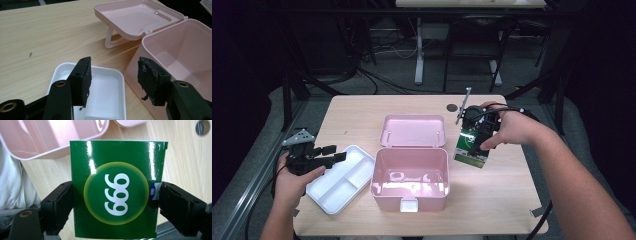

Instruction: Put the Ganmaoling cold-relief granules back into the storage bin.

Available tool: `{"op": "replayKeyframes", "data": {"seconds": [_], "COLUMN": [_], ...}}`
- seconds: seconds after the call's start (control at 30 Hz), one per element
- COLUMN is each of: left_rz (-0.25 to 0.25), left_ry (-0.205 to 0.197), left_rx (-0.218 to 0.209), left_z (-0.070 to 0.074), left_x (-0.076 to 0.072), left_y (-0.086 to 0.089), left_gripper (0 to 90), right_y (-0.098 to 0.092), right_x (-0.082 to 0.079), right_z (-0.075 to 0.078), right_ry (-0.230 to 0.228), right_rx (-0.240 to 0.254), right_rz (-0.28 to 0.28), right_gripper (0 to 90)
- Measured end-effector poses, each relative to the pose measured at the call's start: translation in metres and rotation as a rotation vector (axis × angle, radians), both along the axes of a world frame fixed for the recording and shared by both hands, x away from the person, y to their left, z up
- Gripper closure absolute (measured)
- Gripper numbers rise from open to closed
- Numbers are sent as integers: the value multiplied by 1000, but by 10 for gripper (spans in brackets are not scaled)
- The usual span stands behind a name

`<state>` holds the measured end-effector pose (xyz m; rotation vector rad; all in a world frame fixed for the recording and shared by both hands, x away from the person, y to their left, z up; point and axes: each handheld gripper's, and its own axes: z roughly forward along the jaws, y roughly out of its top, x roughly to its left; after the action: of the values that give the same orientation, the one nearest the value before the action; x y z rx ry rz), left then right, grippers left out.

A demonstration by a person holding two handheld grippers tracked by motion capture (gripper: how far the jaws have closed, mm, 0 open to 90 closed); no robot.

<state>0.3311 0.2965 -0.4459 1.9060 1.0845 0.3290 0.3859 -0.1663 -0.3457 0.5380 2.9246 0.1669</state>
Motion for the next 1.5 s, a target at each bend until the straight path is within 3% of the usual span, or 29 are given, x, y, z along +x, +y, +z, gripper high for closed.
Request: {"op": "replayKeyframes", "data": {"seconds": [0.3, 0.63, 1.0, 1.5], "left_rz": [3, 12, 12, 9], "left_ry": [-2, 0, -2, -2], "left_rx": [-3, -5, -8, -9], "left_z": [0, 1, 0, 1], "left_x": [-1, -2, -2, -2], "left_y": [1, 3, 4, 5], "left_gripper": [449, 449, 449, 449], "right_y": [12, 28, 62, 99], "right_x": [-6, -7, -10, -21], "right_z": [9, 11, 10, -2], "right_ry": [-8, -3, 21, 38], "right_rx": [15, 9, 7, -8], "right_rz": [106, 139, 205, 283], "right_gripper": [158, 158, 159, 158]}}
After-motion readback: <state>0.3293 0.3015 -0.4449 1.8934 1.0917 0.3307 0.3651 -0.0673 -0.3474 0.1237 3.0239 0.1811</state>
